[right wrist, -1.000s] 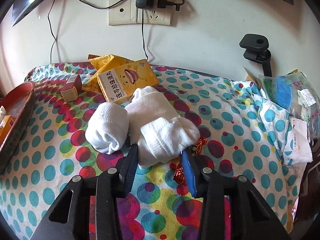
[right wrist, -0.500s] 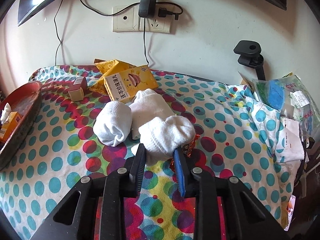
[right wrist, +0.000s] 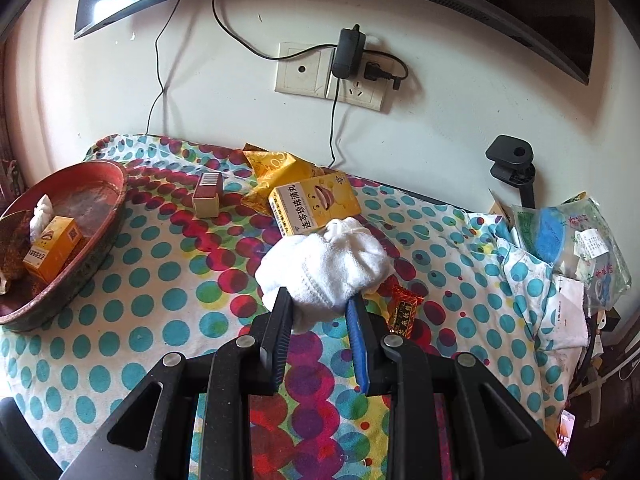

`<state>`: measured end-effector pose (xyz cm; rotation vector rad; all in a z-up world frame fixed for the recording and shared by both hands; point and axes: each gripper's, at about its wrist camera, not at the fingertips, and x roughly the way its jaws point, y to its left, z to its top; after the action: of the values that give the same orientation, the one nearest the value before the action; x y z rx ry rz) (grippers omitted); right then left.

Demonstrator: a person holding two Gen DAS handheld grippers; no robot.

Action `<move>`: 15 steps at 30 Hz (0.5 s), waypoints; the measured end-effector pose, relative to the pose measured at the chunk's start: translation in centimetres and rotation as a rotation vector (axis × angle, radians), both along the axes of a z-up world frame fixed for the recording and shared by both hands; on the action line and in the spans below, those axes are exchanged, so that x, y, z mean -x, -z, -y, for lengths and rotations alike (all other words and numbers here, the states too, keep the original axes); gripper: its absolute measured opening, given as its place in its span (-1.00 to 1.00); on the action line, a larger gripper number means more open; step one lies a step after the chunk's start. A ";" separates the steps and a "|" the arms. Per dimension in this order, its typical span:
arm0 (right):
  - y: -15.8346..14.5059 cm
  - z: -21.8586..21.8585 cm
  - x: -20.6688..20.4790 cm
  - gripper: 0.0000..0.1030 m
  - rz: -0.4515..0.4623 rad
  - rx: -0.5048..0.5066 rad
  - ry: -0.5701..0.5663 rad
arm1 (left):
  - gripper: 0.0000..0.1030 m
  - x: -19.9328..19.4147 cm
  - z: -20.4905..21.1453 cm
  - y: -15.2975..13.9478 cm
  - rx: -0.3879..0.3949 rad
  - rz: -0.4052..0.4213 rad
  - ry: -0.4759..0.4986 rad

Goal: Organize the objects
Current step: 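Carry the white sock into the red tray and open the right gripper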

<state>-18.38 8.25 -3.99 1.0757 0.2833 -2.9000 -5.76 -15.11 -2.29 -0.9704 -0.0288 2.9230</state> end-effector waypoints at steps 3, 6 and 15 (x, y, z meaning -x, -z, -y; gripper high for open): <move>-0.4 1.0 -0.2 -0.53 -0.003 -0.002 -0.017 | 0.60 -0.1 0.4 0.0 -0.003 0.001 -0.006; -0.5 1.9 -0.4 -0.53 -0.005 -0.008 -0.030 | 0.60 -0.1 0.6 0.1 -0.004 0.008 -0.013; -0.9 6.1 -0.3 -0.53 0.000 -0.002 -0.111 | 0.60 -1.1 1.5 0.8 -0.004 0.034 -0.024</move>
<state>-18.08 2.15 -3.13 1.0248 0.3349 -2.8027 -4.68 -16.57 -3.07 -1.0263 -0.0482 2.9271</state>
